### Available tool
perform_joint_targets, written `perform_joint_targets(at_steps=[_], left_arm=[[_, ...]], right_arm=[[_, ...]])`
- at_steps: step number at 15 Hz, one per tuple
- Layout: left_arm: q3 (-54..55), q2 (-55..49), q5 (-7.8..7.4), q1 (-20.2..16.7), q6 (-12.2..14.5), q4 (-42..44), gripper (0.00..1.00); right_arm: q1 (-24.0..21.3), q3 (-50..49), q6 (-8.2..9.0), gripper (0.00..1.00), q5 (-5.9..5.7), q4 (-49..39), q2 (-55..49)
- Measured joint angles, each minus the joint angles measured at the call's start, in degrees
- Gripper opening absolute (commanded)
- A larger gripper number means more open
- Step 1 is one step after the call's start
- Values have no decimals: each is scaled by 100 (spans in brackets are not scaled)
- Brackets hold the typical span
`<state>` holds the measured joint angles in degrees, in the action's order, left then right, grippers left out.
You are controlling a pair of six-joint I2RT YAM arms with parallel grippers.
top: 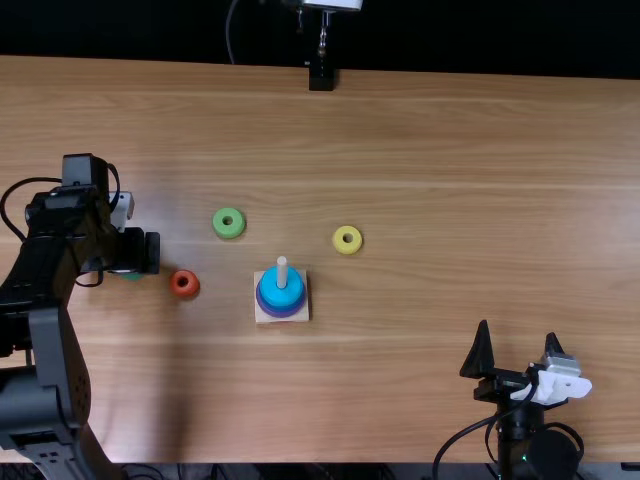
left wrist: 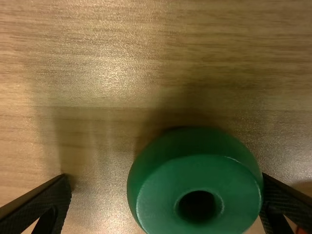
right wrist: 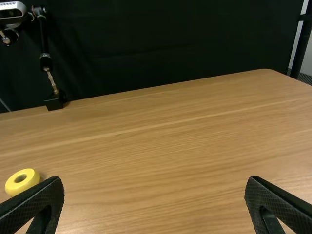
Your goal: Build the Hanoi tower: stack the rings onto the peg from bottom to top in this color order: purple, dark blue, light blue, dark green, light green, yellow, orange.
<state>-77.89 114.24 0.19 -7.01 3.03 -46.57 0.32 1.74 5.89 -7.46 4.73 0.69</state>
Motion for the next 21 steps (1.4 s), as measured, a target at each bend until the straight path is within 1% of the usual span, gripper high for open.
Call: perform_joint_targets(at_steps=[1,2,3,9,10,13,17,21], left_arm=[[2,0,7,0,4,-9,72],[0,0,17,2,4,-20,25],[0,0,37,22,2,-11,0],[26,-9,46,26,17,-101,0],[-17,-9,39,28,13,-304,0],[-474,-9,-9,107,13,-1541,0],[-1443,-540,-50,662,-4,-2557,0],[-2356,-876,-63,1248,-26,-3823,0]], right_arm=[[2,2,0,100,0,-2,0],[0,2,-2,100,-2,0,0],[0,2,0,100,-2,-2,0],[0,2,0,100,-2,0,0],[0,2,0,100,-2,-2,0],[0,2,0,100,-2,0,0],[0,2,2,100,-2,0,0],[0,2,2,100,0,0,0]])
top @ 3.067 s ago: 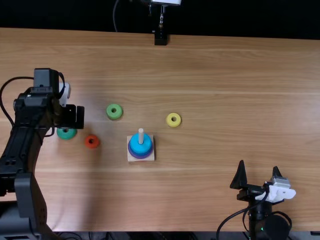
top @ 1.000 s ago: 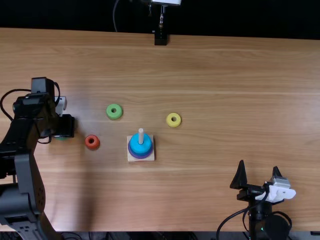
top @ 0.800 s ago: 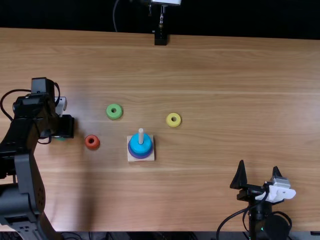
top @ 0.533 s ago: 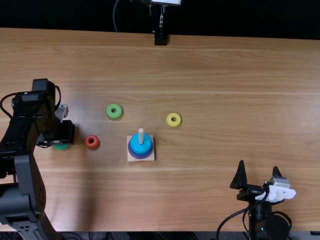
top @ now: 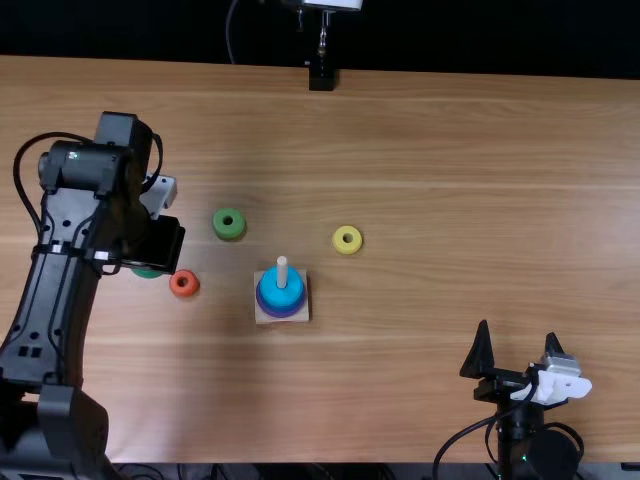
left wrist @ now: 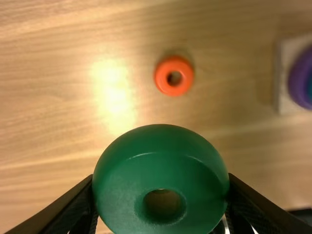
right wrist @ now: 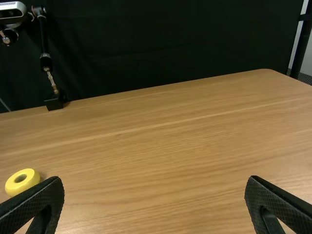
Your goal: Build the Hanoi tower: stack the rings onto the peg from bottom to top in this color order: purple, dark blue, light blue, dark green, light green, yellow, orange.
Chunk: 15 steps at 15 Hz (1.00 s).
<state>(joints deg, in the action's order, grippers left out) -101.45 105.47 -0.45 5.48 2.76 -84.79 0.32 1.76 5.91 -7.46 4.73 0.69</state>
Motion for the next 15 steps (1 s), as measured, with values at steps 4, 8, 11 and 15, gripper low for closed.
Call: perform_joint_targets(at_steps=[4,8,11,15], left_arm=[[-896,-9,0,710,-455,-356,0],[-1473,-9,-2,1449,-1086,-361,0],[-1519,31,-2,1867,-1414,-358,0],[-1593,219,-2,2162,-1709,-372,0]], right_arm=[[0,0,-2,100,-4,-2,0],[0,0,0,100,-2,-4,0],[0,0,-2,100,-2,0,0],[2,0,-2,100,0,0,0]])
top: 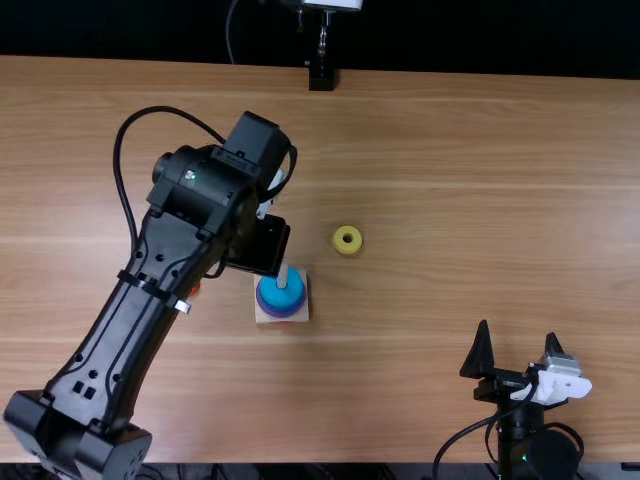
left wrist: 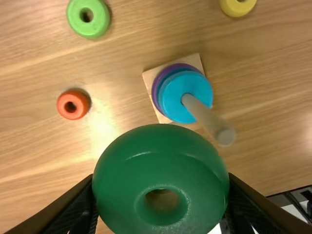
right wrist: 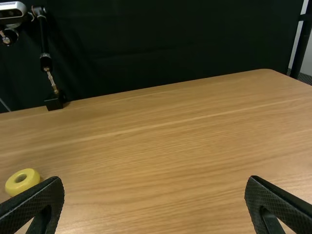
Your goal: Build the Hanoi tower: stack the rings onto the peg from bottom to top in this color order: purple, dark blue, light blue, dark green, light green, yellow, orange.
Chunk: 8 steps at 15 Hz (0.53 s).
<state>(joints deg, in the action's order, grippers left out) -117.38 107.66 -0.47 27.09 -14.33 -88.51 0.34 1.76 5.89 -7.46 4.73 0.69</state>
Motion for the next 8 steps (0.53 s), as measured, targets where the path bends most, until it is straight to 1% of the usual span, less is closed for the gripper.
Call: perform_joint_targets(at_steps=[2,4,6,8], left_arm=[[-170,164,2,72,-92,15,0],[-328,254,2,105,-103,4,0],[-378,348,4,234,-129,9,0],[-378,393,0,356,-262,13,0]], right_arm=[[0,0,0,100,-2,-2,0],[-2,0,0,100,-4,2,0],[-2,0,0,100,0,-2,0],[-2,0,-2,100,-2,-2,2]])
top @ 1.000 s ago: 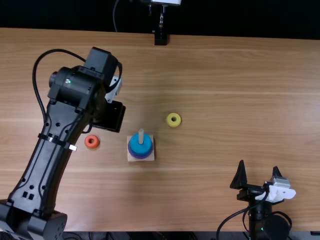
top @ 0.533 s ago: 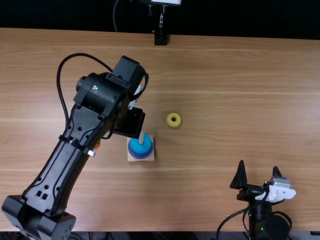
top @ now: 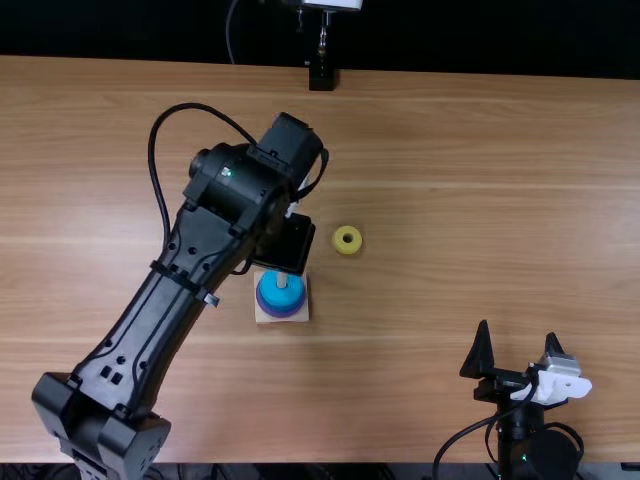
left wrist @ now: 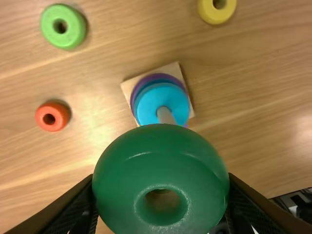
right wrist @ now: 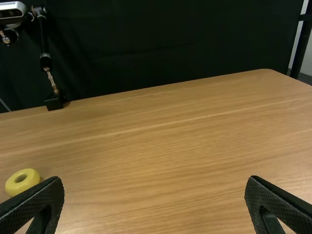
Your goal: Build the Hanoi tower: stack the rings onto the peg from bottom to top in this color order: purple, dark blue, light blue, dark green, light green, yellow, orange.
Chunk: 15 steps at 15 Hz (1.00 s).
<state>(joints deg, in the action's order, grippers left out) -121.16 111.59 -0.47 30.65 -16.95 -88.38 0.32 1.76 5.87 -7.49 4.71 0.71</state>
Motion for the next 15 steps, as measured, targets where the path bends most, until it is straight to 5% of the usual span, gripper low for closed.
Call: perform_joint_targets(at_steps=[15], left_arm=[[0,271,-7,166,-133,-4,0]], right_arm=[[2,0,2,100,0,2,-2]])
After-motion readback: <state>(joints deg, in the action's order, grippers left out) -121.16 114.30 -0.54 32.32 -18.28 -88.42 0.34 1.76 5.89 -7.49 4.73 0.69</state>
